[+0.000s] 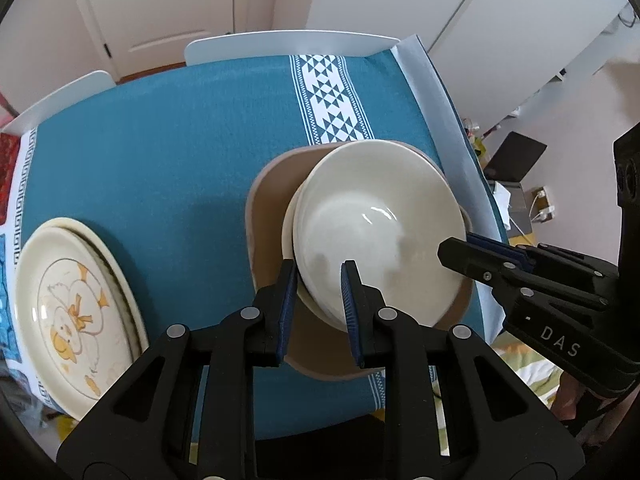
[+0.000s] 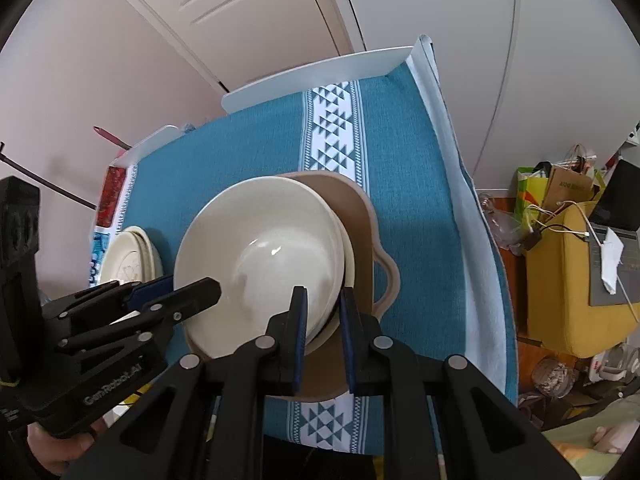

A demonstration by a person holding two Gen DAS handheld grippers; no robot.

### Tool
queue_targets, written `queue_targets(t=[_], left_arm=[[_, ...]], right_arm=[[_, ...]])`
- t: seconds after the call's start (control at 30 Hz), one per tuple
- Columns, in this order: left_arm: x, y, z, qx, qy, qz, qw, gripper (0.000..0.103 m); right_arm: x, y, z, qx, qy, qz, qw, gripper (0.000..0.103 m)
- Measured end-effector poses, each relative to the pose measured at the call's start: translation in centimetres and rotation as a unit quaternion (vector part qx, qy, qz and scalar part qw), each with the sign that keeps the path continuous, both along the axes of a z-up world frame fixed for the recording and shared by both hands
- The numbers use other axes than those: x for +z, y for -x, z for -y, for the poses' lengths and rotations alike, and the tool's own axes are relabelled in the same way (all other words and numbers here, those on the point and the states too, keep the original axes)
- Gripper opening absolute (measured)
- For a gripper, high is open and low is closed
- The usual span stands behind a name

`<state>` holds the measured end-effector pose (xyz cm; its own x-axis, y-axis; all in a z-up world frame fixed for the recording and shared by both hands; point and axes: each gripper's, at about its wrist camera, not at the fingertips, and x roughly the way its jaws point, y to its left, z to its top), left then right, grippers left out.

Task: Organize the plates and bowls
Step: 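Carry the white bowl into the cream bowl and open both grippers, then grasp the taupe basin holding the bowls and lift it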

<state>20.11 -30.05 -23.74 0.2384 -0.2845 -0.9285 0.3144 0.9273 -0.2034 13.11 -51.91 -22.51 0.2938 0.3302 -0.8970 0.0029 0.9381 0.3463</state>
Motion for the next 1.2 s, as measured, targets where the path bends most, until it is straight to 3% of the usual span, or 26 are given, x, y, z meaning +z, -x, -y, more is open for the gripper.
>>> queue_targets(t=[0.2, 0.37, 0.47, 0.5, 0.53, 0.57, 0.6, 0.63, 0.67, 0.7, 0.73, 0.8, 0.97, 1.2], left_arm=[[1.6, 0.2, -0.5, -0.007, 0.008, 0.012, 0.9999, 0.019], [6.1, -0.4, -2.4, 0.001, 0.03, 0.066, 0.9974, 0.019], [8.5, -0.8, -3.7, 0.006, 0.039, 0.094, 0.9948, 0.028], [9.1, -0.9, -4.1, 0.008, 0.04, 0.101, 0.9941, 0.047], [9.5, -0.9, -4.4, 0.009, 0.039, 0.105, 0.9936, 0.078], [10.0, -1.0, -4.7, 0.011, 0.036, 0.116, 0.9925, 0.09], [10.5, -1.1, -4.9, 0.012, 0.034, 0.127, 0.9912, 0.098], [10.9, -1.1, -5.2, 0.01, 0.033, 0.139, 0.9897, 0.098], [11.2, -1.3, -5.3, 0.005, 0.027, 0.142, 0.9895, 0.098], [11.3, -1.5, -5.4, 0.001, 0.021, 0.14, 0.9899, 0.099], [11.3, -1.7, -5.6, -0.003, 0.015, 0.136, 0.9906, 0.099], [11.1, -1.9, -5.8, -0.01, 0.006, 0.126, 0.992, 0.099], [9.8, -2.0, -6.0, -0.038, -0.023, 0.095, 0.9945, 0.099], [3.8, -0.7, -5.7, -0.076, -0.054, 0.023, 0.9954, 0.098]], right_arm=[[1.1, 0.2, 0.6, -0.005, -0.01, 0.012, 1.0, 0.015], [4.8, 0.5, 1.0, -0.002, -0.009, 0.053, 0.999, 0.015], [6.9, 0.5, 1.4, 0.003, -0.007, 0.073, 0.997, 0.015], [7.4, 0.4, 1.4, 0.004, -0.007, 0.078, 0.997, 0.015], [8.1, 0.5, 1.5, 0.006, -0.006, 0.086, 0.996, 0.015], [8.6, 0.5, 1.5, 0.007, -0.003, 0.094, 0.996, 0.015], [8.9, 0.6, 1.6, 0.007, -0.001, 0.097, 0.995, 0.024], [9.2, 0.6, 1.7, 0.006, 0.001, 0.102, 0.995, 0.044], [9.3, 0.6, 1.7, 0.005, 0.002, 0.104, 0.995, 0.059], [9.3, 0.6, 1.8, 0.002, 0.003, 0.108, 0.994, 0.089], [9.4, 0.7, 1.8, 0.001, 0.006, 0.111, 0.994, 0.101], [9.3, 0.8, 1.8, 0.007, 0.025, 0.108, 0.994, 0.101], [8.0, 1.1, 1.5, 0.029, 0.106, 0.052, 0.993, 0.101], [4.1, 1.6, 2.0, 0.042, 0.122, -0.016, 0.991, 0.101]])
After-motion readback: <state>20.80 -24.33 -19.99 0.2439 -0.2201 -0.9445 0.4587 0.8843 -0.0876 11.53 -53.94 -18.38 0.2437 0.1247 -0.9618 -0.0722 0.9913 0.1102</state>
